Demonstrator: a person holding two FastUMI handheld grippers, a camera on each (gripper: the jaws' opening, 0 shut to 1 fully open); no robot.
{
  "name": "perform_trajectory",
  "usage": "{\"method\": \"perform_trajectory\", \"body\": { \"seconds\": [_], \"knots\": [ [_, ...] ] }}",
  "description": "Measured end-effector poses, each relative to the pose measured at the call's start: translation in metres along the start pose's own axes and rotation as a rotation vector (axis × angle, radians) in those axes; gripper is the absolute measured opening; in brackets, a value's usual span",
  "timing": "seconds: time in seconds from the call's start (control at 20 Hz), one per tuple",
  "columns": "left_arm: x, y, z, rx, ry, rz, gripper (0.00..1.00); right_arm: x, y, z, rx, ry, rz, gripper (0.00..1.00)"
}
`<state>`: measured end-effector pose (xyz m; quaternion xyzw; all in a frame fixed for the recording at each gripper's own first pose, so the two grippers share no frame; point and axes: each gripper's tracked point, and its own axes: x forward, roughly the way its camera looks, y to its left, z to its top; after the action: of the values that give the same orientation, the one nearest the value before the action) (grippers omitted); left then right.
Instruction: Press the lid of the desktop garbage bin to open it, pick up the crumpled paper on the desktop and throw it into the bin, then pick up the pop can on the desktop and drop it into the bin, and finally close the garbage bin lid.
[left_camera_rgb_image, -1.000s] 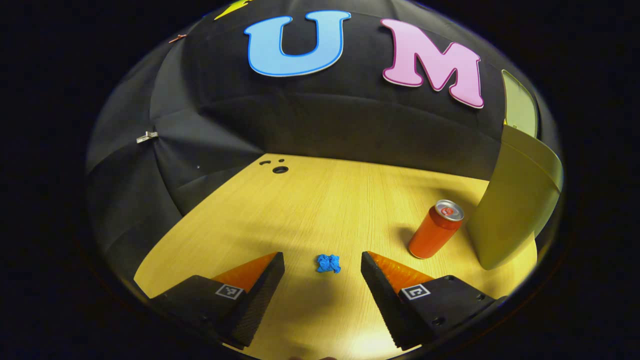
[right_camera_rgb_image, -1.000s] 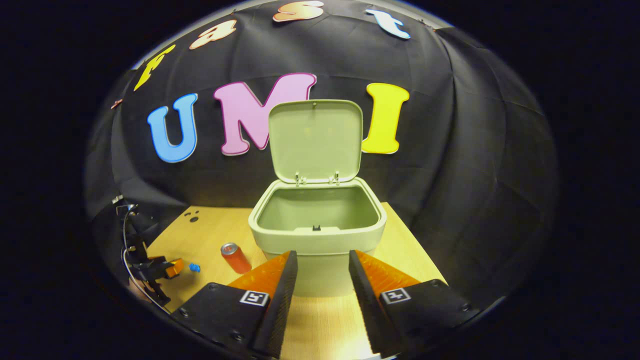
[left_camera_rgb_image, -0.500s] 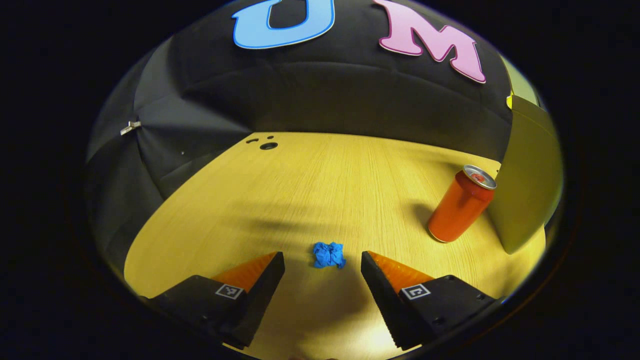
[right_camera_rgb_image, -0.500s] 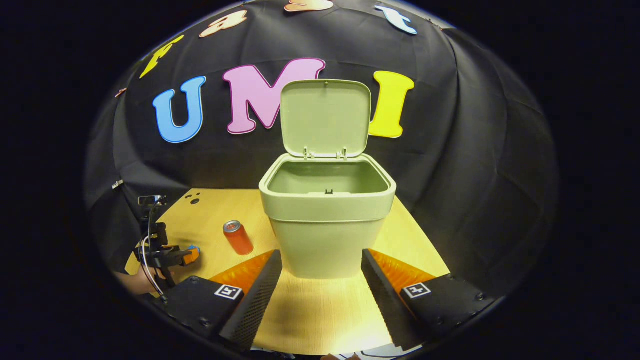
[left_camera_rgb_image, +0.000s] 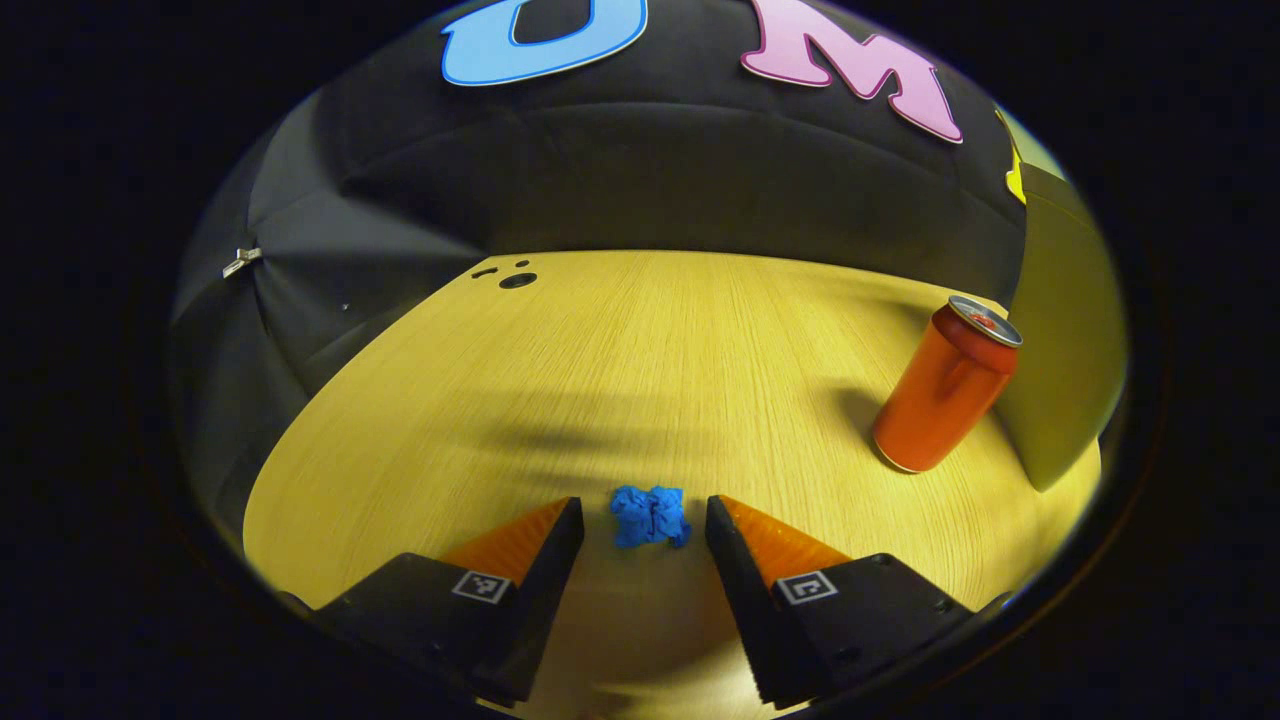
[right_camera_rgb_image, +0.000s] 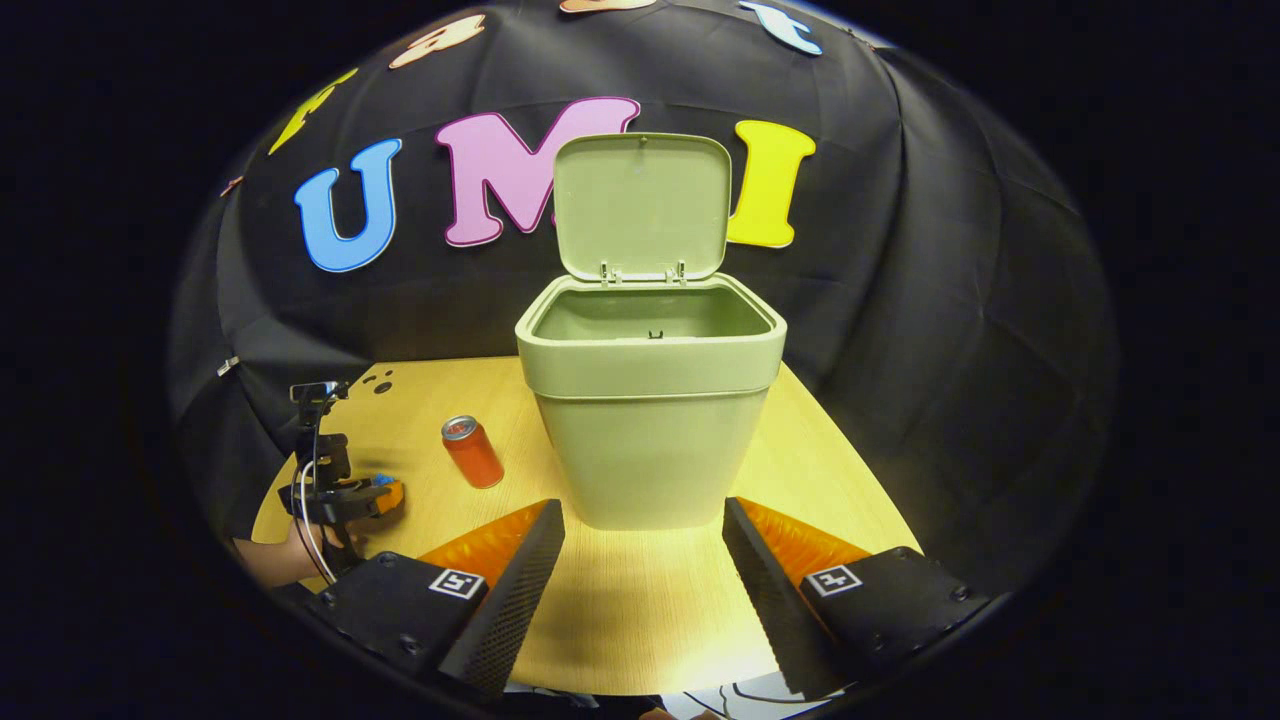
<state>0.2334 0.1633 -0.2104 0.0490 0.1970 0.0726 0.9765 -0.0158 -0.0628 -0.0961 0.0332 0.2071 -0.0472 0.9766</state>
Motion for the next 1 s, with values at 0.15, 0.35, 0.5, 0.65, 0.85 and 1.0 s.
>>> {"method": "perform_trajectory", "body": {
  "seconds": [0.15, 0.35, 0.5, 0.65, 0.85, 1.0],
  "knots": [
    [0.002, -0.003, 0.001, 0.004, -0.013, -0.004, 0.69, -0.002, -0.001, -0.006, 0.011, 0.013, -0.001, 1.00],
    [-0.001, 0.005, -0.001, -0.004, -0.006, 0.022, 0.38, -0.002, -0.002, -0.013, 0.001, 0.021, 0.007, 1.00],
    [-0.003, 0.005, 0.000, 0.013, -0.002, 0.019, 0.31, -0.002, -0.001, -0.017, -0.013, 0.027, 0.021, 1.00],
    [-0.013, 0.004, 0.002, -0.009, -0.003, 0.011, 0.25, -0.002, 0.002, -0.019, -0.023, 0.026, 0.040, 1.00],
    [-0.041, 0.004, 0.023, 0.003, -0.042, 0.019, 0.25, 0.002, 0.005, -0.019, -0.021, 0.017, 0.072, 1.00],
    [-0.069, 0.002, 0.053, -0.007, -0.093, 0.003, 0.25, 0.007, 0.006, -0.015, -0.016, 0.003, 0.099, 1.00]
  ]
}}
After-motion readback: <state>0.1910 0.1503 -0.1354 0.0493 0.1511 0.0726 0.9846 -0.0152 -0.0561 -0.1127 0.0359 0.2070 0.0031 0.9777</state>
